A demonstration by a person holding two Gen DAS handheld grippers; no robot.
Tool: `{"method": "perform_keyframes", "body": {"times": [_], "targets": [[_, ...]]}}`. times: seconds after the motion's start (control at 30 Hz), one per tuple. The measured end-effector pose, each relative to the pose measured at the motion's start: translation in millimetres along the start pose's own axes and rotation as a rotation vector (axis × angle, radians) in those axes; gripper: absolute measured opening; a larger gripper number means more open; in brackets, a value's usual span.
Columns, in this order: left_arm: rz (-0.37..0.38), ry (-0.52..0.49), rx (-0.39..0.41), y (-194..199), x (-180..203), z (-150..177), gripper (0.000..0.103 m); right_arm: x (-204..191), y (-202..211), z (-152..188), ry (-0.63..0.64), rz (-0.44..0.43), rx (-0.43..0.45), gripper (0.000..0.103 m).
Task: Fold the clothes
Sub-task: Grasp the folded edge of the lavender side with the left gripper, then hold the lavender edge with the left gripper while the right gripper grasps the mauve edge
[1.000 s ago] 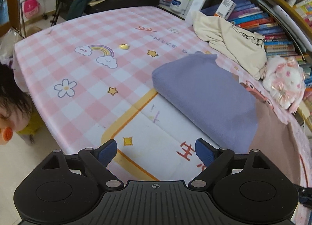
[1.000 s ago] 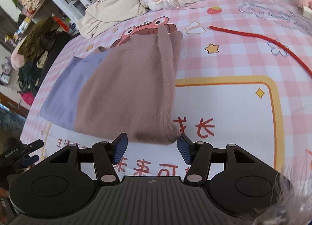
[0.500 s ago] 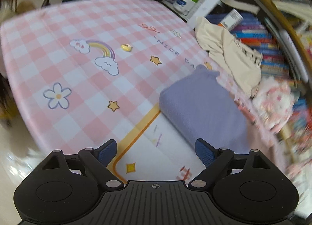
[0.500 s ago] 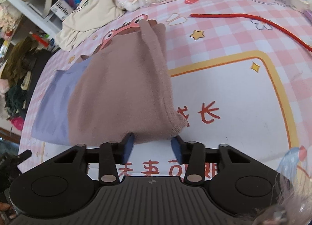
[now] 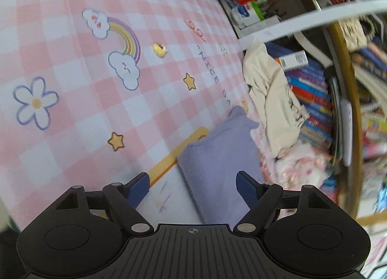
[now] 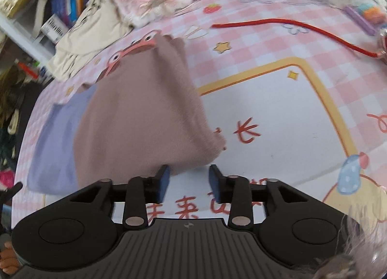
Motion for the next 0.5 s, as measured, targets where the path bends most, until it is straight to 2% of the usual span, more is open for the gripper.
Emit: {"method": "perform_keyframes", "body": {"times": [0.1,0.23,0.3,0.33,0.37,0.5], "targets": [[0.004,0.033,-0.021,-10,1,-6,0.060,-2,-5,-9,-0.006,0.013,0.009,0.038],[-0.031,0.023,-0.036,-25,5,-7,0.025,-4,-16,-15,0.013,0.032,0.018,0.035],[-0.046,0.007,-0.032,-28,7,-5,0.021,-6,-17,-15,0.034,0.039,0.021,0.034],[-0.053,-0.020,-0.028,-27,10,-4,0.014,-7,-17,-15,0.050,0.044,0.023,0.033],[-0.057,-0.053,-0.020,-25,14,-3,0.012,-8,-17,-14,0.068,0.049,0.023,0.033],[-0.027,-0.308,0.057,-3,47,4,0.011,-11,-18,-12,0.097,0.063,0.023,0.032]]}}
Point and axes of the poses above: each gripper's, at about its wrist camera, not at the fingertips, and y roughly against the way its jaws point, x to its right, z to its underside, the point moved 6 cm from there along -y, roughly the way its jaws point, and after that the axes turned 3 degrees about -y, right-handed, at the moved point
